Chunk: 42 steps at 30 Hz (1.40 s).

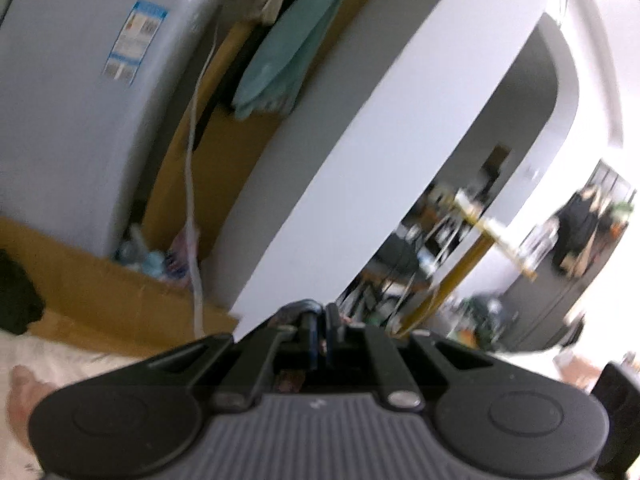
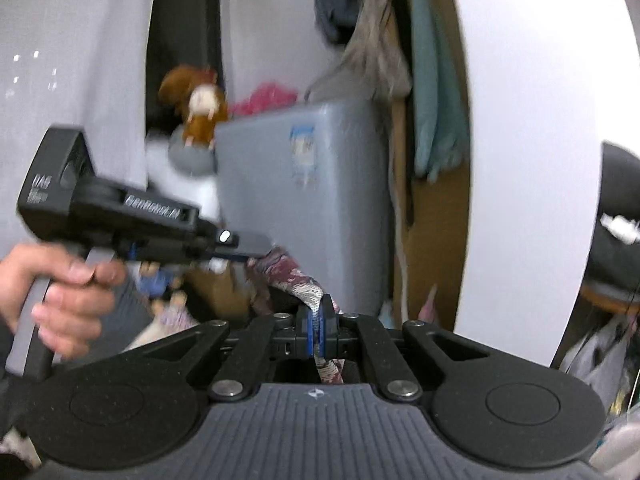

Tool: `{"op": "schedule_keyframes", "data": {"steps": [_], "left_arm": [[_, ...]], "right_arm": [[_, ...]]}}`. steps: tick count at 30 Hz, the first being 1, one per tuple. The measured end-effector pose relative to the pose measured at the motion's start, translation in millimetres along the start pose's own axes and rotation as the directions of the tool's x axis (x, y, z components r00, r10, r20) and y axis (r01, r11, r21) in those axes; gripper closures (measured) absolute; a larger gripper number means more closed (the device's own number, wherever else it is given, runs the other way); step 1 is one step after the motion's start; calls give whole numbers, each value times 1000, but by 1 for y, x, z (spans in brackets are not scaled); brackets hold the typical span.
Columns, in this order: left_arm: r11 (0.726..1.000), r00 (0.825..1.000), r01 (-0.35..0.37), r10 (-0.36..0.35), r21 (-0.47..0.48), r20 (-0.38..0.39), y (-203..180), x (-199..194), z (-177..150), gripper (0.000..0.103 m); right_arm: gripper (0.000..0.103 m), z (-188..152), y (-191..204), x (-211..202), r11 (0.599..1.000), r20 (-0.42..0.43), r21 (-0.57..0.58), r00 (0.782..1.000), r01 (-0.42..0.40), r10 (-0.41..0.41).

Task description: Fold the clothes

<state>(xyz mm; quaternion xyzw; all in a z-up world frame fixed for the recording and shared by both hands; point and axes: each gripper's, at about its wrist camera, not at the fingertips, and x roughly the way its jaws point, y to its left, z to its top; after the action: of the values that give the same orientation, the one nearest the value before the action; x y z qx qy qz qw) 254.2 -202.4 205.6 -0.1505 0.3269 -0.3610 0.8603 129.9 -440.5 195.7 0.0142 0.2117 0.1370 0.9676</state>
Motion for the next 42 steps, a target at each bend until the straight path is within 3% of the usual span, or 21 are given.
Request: {"op": "schedule_keyframes", "data": {"steps": [3,8,13,15,16,23,26,32,36,40,42], "left_arm": [[999,997,-46,46,-8,-55,31,3,-26,98],[990,988,-118,110,-76,-107,87,-9,-61,96],[972,971,-203,183,-120,-156,135,-19,-86,89],[958,960,-253,231,-139,-157,157,-25,-95,78],[954,959,-256,232,-154,-163,164,-27,-96,78],[910,929,-338,281,-242,-240,220,-26,-134,71],[887,917,-363,285,-284,-279,239,-18,-156,70],[846,909,-381,269,-373,-319,257,-20,-193,68],[841,896,-400,277,-364,-346,261,-12,-208,67],[835,884,-419,286,-356,-369,264,-1,-220,65],[830,877,-432,296,-352,-379,267,5,-226,63]], "right_arm": [[100,-27,15,21,999,-82,-23,996,-42,40],[100,-59,37,57,994,-147,-42,985,-98,91],[100,-100,66,88,986,-237,-29,959,-166,154],[100,-114,75,100,982,-296,-30,940,-187,170],[100,-119,78,104,980,-315,-30,932,-197,178],[100,-166,104,125,943,-486,-59,834,-328,260],[100,-193,119,120,903,-567,-84,765,-422,305],[100,-241,136,110,862,-691,-114,663,-493,288],[96,-262,133,107,857,-749,-133,617,-497,242],[89,-266,126,111,869,-767,-107,596,-483,237],[73,-262,124,111,871,-764,-87,593,-484,253]]}}
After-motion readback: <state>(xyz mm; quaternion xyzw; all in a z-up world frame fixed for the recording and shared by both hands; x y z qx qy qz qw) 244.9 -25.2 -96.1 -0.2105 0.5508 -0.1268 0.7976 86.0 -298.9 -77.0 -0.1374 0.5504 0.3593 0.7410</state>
